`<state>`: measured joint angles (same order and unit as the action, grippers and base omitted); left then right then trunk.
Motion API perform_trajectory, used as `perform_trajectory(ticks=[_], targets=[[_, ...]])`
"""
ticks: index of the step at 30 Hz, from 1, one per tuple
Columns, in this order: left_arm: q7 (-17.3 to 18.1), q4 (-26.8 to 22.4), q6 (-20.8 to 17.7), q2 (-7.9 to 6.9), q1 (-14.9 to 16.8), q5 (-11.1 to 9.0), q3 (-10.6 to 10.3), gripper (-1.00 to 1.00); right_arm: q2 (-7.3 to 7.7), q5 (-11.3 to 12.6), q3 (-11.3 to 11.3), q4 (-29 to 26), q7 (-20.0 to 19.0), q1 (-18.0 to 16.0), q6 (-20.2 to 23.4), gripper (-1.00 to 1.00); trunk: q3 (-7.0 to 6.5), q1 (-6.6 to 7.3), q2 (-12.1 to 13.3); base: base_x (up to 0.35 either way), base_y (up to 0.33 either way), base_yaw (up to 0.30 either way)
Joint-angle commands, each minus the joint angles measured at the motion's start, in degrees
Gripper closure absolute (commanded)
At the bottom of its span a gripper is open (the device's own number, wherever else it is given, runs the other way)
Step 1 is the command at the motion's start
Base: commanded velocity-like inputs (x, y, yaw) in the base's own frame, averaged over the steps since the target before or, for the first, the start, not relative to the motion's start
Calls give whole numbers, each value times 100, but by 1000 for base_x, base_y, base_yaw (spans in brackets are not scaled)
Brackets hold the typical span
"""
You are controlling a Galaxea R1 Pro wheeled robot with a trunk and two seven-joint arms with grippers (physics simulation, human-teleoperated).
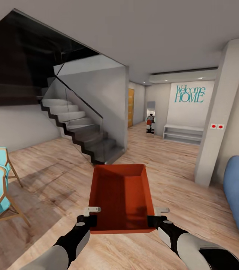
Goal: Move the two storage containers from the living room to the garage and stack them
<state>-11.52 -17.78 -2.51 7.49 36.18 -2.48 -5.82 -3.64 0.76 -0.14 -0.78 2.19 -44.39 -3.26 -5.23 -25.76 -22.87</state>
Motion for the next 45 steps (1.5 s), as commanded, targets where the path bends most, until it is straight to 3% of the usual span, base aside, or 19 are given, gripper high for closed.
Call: perform_trajectory(ticks=[1,13,45], targets=[[-369,-33,-13,-2,3,99,73,100,-5,12,-162,25,-34,1,-17,100,2,-2,-5,0,0,-294],[-364,-27,-13,-2,3,99,73,100,-5,12,-162,25,-34,1,-17,100,2,-2,-5,49,0,-241],[-364,-23,-21,-7,3,99,73,100,-7,12,-162,24,-26,1,-9,100,2,-2,-5,318,0,-27]])
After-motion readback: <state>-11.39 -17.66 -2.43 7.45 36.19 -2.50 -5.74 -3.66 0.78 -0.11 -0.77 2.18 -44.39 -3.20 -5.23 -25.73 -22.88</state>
